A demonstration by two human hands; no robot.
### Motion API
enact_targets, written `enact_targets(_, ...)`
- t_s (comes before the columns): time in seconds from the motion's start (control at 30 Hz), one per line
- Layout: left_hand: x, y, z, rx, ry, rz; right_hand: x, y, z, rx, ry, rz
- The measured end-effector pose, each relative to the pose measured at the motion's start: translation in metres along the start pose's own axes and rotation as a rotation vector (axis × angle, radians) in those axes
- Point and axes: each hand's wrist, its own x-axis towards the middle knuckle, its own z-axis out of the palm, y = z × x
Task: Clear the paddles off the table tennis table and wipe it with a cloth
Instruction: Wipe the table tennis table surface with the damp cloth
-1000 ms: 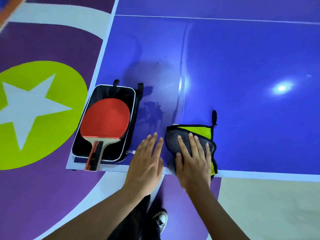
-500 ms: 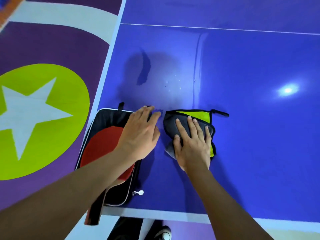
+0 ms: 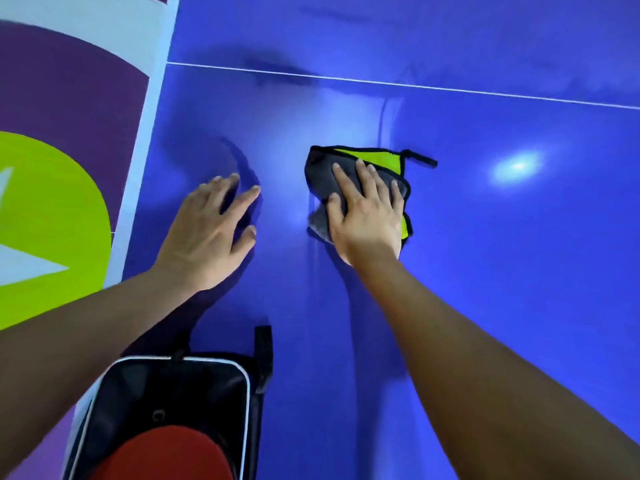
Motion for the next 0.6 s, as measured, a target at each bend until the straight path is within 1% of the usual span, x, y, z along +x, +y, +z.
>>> enact_targets(0.13,0.007,-0.004,0.014,-0.04,0.088,-0.004,0.077,0.001,0.001,-0.004,0.048,0.012)
enact_targets(0.33,0.01,-0.008,0.018,-0.058,0.091,0.0,0.174,-0.001,0.002,0.009,0.085,0.124)
enact_targets(0.43,0.012,-0.01,0.02,-0.08,0.105,0.005,0.199,-0.002,0.005,0.011,0.094,0.158)
enact_targets(0.5,0.011,-0.011,0.02,-0.095,0.109,0.012,0.205,-0.004,0.003,0.012,0.062,0.165)
enact_targets(0.6,0.011,-0.012,0.02,-0.107,0.115,0.022,0.194,-0.006,-0.001,0.016,0.02,0.169)
